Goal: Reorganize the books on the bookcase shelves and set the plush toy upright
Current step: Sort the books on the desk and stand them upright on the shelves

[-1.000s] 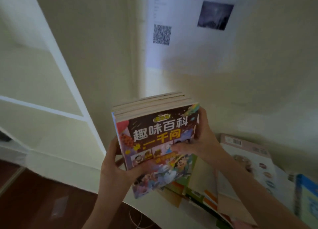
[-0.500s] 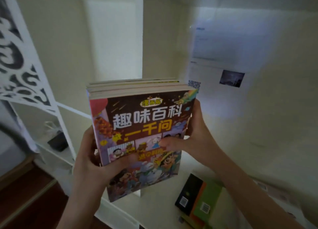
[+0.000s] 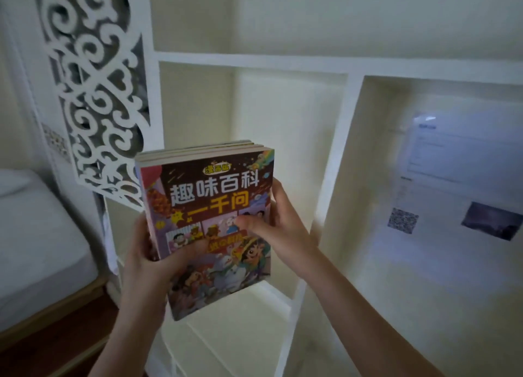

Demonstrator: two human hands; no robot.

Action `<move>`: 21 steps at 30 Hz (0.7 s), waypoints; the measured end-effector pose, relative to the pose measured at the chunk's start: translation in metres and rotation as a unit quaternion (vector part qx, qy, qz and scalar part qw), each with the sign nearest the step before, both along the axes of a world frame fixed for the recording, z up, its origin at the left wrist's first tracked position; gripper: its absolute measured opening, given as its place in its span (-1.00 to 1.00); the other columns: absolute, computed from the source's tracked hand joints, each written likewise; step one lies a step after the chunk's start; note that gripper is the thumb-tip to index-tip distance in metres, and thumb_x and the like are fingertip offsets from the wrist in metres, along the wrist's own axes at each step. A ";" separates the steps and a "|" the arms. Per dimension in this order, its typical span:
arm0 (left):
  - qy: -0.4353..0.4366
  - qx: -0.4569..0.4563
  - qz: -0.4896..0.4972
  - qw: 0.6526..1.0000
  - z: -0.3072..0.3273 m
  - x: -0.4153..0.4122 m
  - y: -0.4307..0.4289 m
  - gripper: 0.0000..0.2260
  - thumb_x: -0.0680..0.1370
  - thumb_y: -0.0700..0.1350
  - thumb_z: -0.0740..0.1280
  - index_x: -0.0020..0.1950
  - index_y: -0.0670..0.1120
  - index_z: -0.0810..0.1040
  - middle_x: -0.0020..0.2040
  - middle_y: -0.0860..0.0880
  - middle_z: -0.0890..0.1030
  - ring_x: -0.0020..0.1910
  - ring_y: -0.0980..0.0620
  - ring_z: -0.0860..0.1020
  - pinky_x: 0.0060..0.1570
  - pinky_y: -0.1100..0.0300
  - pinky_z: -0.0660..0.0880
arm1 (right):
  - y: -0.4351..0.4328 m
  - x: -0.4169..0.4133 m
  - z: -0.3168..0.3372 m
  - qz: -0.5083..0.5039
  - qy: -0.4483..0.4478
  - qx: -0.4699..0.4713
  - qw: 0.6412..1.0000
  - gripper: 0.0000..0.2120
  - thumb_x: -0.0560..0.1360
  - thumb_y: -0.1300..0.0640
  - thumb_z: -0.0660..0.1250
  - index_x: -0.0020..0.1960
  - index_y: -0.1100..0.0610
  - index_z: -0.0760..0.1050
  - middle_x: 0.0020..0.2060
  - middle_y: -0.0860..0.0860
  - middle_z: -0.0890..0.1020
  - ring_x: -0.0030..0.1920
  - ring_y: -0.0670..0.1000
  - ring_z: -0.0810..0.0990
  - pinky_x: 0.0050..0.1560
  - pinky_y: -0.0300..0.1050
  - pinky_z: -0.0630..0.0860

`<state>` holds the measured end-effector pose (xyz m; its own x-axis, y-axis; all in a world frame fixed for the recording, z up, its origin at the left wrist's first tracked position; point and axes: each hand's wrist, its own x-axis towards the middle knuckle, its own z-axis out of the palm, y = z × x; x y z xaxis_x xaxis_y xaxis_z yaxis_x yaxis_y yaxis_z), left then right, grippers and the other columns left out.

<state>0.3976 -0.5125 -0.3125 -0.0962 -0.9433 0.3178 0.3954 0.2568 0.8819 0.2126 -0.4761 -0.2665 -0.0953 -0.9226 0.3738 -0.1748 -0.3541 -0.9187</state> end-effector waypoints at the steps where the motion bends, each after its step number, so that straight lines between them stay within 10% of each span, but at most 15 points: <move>1: -0.007 -0.007 0.011 1.000 0.001 -0.007 -0.015 -0.31 0.05 -0.08 0.58 0.15 0.13 0.49 0.03 0.02 0.66 0.02 -0.09 0.63 -0.07 -0.12 0.57 | -0.015 0.000 0.001 -0.003 -0.012 -0.010 1.000 -0.44 0.44 0.31 0.40 0.37 0.09 0.28 0.17 0.01 0.58 0.17 -0.07 0.58 0.11 -0.16 0.55; 5: -0.055 -0.012 0.057 0.997 -0.013 -0.038 -0.074 -0.21 0.02 0.07 0.59 0.21 0.20 0.40 0.09 0.00 0.60 0.06 -0.06 0.59 -0.02 -0.14 0.58 | -0.059 0.009 -0.027 -0.114 -0.031 -0.047 0.992 -0.49 0.49 0.10 0.39 0.38 -0.02 0.29 0.20 -0.08 0.55 0.15 -0.22 0.55 0.05 -0.32 0.52; 8: -0.116 -0.037 0.125 0.985 -0.022 -0.059 -0.108 -0.23 0.04 0.16 0.57 0.18 0.30 0.32 0.16 0.02 0.48 0.14 -0.02 0.51 0.09 -0.13 0.52 | -0.082 0.020 -0.069 -0.199 0.052 0.081 0.975 0.06 0.28 -0.41 0.34 0.55 0.10 0.01 0.50 0.09 0.18 0.49 0.03 0.18 0.45 0.01 0.21; 11: -0.135 -0.049 0.169 0.975 -0.024 -0.074 -0.128 -0.22 0.04 0.23 0.50 0.21 0.30 0.29 0.15 0.05 0.42 0.18 -0.01 0.44 0.15 -0.08 0.46 | -0.106 0.022 -0.096 -0.246 0.238 0.158 0.926 0.04 0.43 -0.15 0.32 0.50 0.15 -0.41 0.54 0.02 -0.18 0.54 0.02 -0.09 0.49 -0.06 -0.01; 18: -0.140 -0.051 0.206 0.967 -0.023 -0.101 -0.174 -0.12 0.19 0.02 0.59 0.44 0.04 0.27 0.18 0.09 0.32 0.28 0.00 0.34 0.28 -0.10 0.35 | -0.151 0.014 -0.079 -0.224 0.292 0.176 0.913 0.31 0.14 -0.32 0.39 0.52 0.14 -0.37 0.54 0.12 -0.17 0.54 0.09 -0.03 0.48 -0.06 0.12; 21: -0.135 -0.048 0.226 0.964 -0.024 -0.109 -0.190 -0.08 0.21 0.04 0.56 0.49 0.00 0.20 0.17 0.09 0.27 0.33 -0.02 0.27 0.33 -0.04 0.27 | -0.169 0.014 -0.087 -0.259 0.330 0.169 0.892 0.18 0.34 -0.26 0.39 0.51 0.15 -0.40 0.53 0.14 -0.18 0.53 0.10 -0.02 0.48 -0.06 0.07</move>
<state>0.2891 -0.7028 -0.3363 0.2258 -0.8758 0.4266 -0.0170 0.4343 0.9006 0.2263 -0.6456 -0.3531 -0.4033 -0.8895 0.2147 -0.7766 0.2086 -0.5944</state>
